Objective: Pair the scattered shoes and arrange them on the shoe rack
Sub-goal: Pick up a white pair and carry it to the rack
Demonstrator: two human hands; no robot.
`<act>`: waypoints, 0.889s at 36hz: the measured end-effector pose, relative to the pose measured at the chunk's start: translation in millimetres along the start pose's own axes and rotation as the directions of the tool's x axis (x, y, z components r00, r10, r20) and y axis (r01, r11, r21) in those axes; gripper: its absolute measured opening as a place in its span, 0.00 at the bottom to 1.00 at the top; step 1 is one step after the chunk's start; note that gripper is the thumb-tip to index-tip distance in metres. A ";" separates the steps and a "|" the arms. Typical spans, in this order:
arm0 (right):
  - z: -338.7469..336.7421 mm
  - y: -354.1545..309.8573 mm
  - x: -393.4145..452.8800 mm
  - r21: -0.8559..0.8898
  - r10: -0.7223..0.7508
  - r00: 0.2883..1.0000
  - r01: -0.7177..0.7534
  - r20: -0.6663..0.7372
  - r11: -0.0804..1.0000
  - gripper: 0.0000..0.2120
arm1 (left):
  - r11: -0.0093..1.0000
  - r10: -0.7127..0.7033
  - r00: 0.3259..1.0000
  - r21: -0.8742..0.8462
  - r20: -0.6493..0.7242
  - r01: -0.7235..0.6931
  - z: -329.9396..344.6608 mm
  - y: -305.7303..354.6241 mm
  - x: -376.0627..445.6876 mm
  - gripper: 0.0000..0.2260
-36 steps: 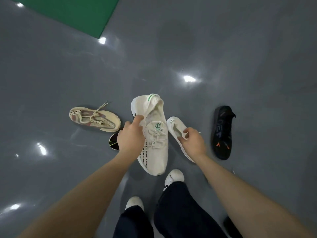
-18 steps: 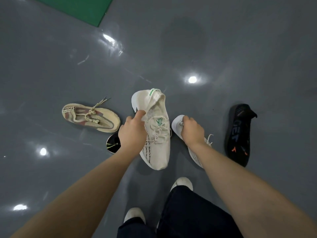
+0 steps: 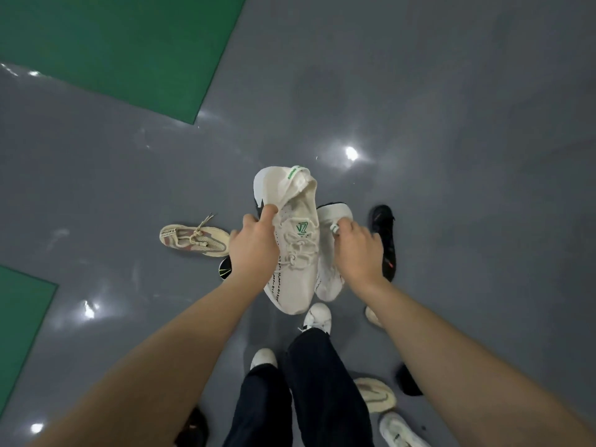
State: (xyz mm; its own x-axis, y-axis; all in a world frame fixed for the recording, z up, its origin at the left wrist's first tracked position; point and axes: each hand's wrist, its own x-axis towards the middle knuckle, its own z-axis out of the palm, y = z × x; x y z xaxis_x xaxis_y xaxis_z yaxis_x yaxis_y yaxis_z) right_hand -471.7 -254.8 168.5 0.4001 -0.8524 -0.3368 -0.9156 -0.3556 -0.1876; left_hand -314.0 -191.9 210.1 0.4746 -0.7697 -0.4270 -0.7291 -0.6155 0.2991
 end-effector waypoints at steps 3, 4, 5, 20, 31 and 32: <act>-39.6 -0.9 -24.0 -0.015 0.029 0.999 -0.030 -0.037 0.999 0.12 | 0.998 0.052 0.998 0.029 -0.022 -0.052 -37.0 14.2 -20.1 0.17; -50.5 -2.0 -31.8 -0.013 0.038 0.997 -0.039 -0.061 0.999 0.11 | 0.997 0.072 0.997 0.035 -0.029 -0.071 -47.7 18.3 -27.6 0.18; -62.0 -3.6 -41.1 -0.013 0.049 0.995 -0.050 -0.085 0.999 0.10 | 0.995 0.092 0.995 0.042 -0.030 -0.090 -58.2 22.4 -36.5 0.18; -188.0 -14.9 -200.7 0.030 0.249 0.883 -0.259 -0.398 0.965 0.06 | 0.923 0.384 0.920 0.070 -0.082 -0.379 -157.1 80.4 -181.1 0.17; -204.2 40.6 -333.6 0.148 0.322 0.798 -0.288 -0.509 0.946 0.10 | 0.772 0.627 0.779 0.130 0.004 -0.622 -135.9 142.2 -282.0 0.18; -203.3 48.0 -345.5 0.149 0.346 0.791 -0.315 -0.504 0.937 0.10 | 0.757 0.645 0.764 0.125 0.020 -0.642 -131.3 149.0 -291.4 0.18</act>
State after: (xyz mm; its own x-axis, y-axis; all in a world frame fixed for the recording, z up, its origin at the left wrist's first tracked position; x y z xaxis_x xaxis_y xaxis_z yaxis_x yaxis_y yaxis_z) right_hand -662.0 -55.4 463.4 -0.0204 -0.9908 0.1340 -0.9784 -0.0078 -0.2068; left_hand -496.1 -81.6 491.2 -0.1175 -0.9816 -0.1506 -0.9181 0.0495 0.3933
